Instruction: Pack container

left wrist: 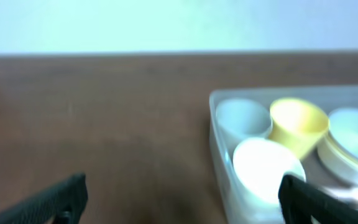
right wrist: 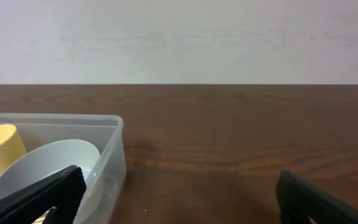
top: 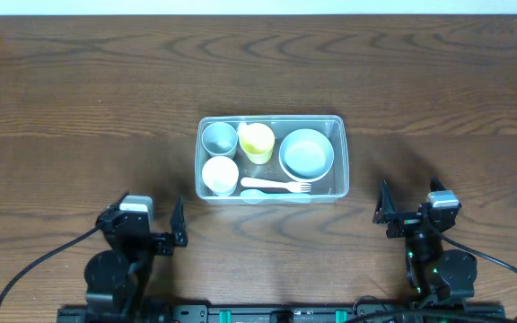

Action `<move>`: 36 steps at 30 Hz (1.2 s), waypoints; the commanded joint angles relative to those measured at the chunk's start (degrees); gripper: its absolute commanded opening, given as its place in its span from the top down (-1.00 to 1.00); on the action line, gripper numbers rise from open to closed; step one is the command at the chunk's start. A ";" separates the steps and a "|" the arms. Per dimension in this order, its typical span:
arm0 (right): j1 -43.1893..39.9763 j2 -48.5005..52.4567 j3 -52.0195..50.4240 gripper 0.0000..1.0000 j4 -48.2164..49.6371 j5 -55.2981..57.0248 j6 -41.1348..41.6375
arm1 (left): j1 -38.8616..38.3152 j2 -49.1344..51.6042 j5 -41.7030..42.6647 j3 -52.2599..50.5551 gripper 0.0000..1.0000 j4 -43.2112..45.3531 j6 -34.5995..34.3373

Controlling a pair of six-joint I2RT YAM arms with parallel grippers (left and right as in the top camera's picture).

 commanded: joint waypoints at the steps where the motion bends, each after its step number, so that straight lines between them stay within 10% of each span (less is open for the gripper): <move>1: 0.52 -0.42 -0.09 -0.98 -0.22 -0.37 -0.72 | 0.59 -1.99 -0.96 -4.37 -0.96 6.23 1.01; 11: 0.52 -0.42 -0.09 -0.99 -0.22 -0.37 -0.72 | 3.15 -2.49 -2.25 -16.13 -0.96 27.17 1.01; 36: 0.52 -0.42 -0.09 -0.99 -0.20 -0.37 -0.72 | 3.19 -2.25 -6.23 -16.02 -0.96 19.50 -6.60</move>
